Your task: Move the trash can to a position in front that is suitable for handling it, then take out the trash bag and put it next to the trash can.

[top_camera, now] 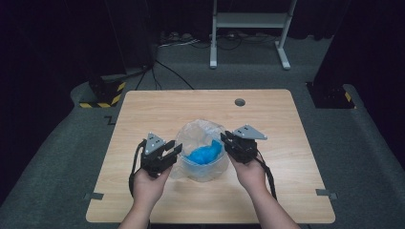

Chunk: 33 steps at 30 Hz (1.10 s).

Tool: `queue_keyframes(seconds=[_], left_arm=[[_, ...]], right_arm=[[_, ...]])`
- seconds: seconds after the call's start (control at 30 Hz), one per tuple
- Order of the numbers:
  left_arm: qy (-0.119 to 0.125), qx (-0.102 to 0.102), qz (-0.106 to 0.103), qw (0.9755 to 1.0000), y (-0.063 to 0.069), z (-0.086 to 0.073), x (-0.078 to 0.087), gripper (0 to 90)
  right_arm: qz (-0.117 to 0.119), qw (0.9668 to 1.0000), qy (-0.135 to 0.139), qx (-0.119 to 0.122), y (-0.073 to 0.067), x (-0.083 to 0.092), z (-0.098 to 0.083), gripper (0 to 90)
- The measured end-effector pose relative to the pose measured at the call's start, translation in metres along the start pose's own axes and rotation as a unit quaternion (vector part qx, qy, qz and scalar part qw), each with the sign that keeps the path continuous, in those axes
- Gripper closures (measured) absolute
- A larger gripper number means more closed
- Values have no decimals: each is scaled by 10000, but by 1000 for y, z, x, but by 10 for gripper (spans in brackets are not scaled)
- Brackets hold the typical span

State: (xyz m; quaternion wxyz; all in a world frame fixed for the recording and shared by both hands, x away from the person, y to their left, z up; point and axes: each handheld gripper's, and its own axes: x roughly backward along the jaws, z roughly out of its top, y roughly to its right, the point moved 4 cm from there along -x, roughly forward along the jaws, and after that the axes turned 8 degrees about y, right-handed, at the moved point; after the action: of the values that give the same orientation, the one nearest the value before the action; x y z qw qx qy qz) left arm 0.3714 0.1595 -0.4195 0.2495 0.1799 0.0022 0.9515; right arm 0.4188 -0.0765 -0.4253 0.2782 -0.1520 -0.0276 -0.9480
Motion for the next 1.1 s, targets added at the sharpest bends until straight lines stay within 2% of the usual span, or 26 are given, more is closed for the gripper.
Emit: queue_keyframes(seconds=[0.1, 0.13, 0.17, 0.2, 0.23, 0.33, 0.4, 0.47, 0.53, 0.6, 0.73, 0.8, 0.83, 0.93, 1.03, 1.1], left_arm=[[2, 104, -251, 9996, 3, 0, -10, 667], [2, 104, -251, 9996, 3, 0, -10, 667], [-4, 29, -303, 9995, 7, 1, -16, 670], [-4, 29, -303, 9995, 7, 1, -16, 669], [57, 53, -347, 9994, 12, 4, -20, 638], [266, 18, -309, 9992, 17, 9, -15, 562], [359, 106, -277, 9989, 17, 12, -11, 510], [386, 106, -224, 9989, 15, 12, -8, 471], [340, 111, -197, 9992, 14, 11, -8, 503], [192, 231, -217, 9993, 9, 5, -10, 572], [117, 192, -213, 9995, 11, 0, -12, 671], [139, 232, -223, 9994, 12, 0, -12, 683], [192, 209, -203, 9994, 13, 0, -11, 740], [242, 137, -184, 9994, 13, -1, -10, 754], [356, 145, -154, 9991, 14, -1, -7, 795], [383, 35, -75, 9992, 16, -1, -6, 802]], right_arm=[[-131, 9999, -1, 97, 1, 16, -4, 751], [-131, 9999, -1, 97, 1, 16, -4, 751], [-227, 9996, 50, 157, 2, 29, -7, 756], [-227, 9996, 50, 157, 2, 29, -7, 756], [-256, 9995, 134, 87, 5, 40, -9, 749], [-255, 9993, 228, -115, 10, 45, -11, 697], [-232, 9990, 298, -258, 12, 46, -12, 693], [-284, 9985, 376, -291, 14, 46, -12, 694], [-338, 9978, 466, -326, 15, 46, -10, 697], [-323, 9976, 503, -346, 14, 45, -9, 702], [-341, 9970, 568, -392, 13, 49, -11, 702], [-337, 9970, 579, -392, 13, 50, -11, 702], [-327, 9967, 598, -441, 13, 53, -13, 702], [-324, 9966, 586, -475, 14, 53, -13, 713], [-237, 9971, 502, -522, 13, 49, -14, 776], [-182, 9973, 482, -518, 11, 49, -14, 830]])
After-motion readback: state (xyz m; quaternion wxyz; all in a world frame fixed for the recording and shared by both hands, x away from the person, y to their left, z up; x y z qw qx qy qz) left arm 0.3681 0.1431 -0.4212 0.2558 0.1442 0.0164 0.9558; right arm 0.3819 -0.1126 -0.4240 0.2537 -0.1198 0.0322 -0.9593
